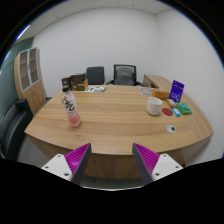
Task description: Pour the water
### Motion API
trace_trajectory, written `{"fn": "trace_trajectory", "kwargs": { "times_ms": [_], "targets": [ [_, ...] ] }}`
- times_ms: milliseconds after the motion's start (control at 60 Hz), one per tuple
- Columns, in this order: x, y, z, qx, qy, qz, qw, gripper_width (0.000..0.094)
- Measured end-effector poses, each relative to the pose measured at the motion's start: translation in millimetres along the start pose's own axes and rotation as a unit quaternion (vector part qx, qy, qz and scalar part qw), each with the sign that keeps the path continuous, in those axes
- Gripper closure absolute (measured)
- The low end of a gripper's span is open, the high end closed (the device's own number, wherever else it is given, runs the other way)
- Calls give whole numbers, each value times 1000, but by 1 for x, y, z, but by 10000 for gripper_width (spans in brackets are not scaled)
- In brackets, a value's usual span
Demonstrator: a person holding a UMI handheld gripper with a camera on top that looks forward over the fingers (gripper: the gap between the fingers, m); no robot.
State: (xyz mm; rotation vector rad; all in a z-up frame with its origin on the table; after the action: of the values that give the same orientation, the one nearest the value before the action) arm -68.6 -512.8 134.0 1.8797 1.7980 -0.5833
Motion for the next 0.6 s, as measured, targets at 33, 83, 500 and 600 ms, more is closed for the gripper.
{"fn": "trace_trajectory", "kwargs": {
  "times_ms": [33, 83, 500, 600],
  "targets": [
    [8, -19, -2, -1, 4, -3, 1000, 78],
    [20, -48, -4, 1, 4, -6, 1000, 77],
    [159, -200, -76, 27, 95, -17, 995, 93],
    [189, -210, -92, 28, 119, -8, 992, 121]
  ]
}}
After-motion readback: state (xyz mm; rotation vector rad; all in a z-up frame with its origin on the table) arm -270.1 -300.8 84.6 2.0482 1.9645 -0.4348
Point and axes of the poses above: the point between the fingertips, and its own axes, seen from behind it with the camera up: y to the right, z down, x forward, the way the camera looks, the point moved 2 cm from there along -x, backward, against the way the camera looks, and after that the axes turned 5 degrees about z, right-handed, at the moved point
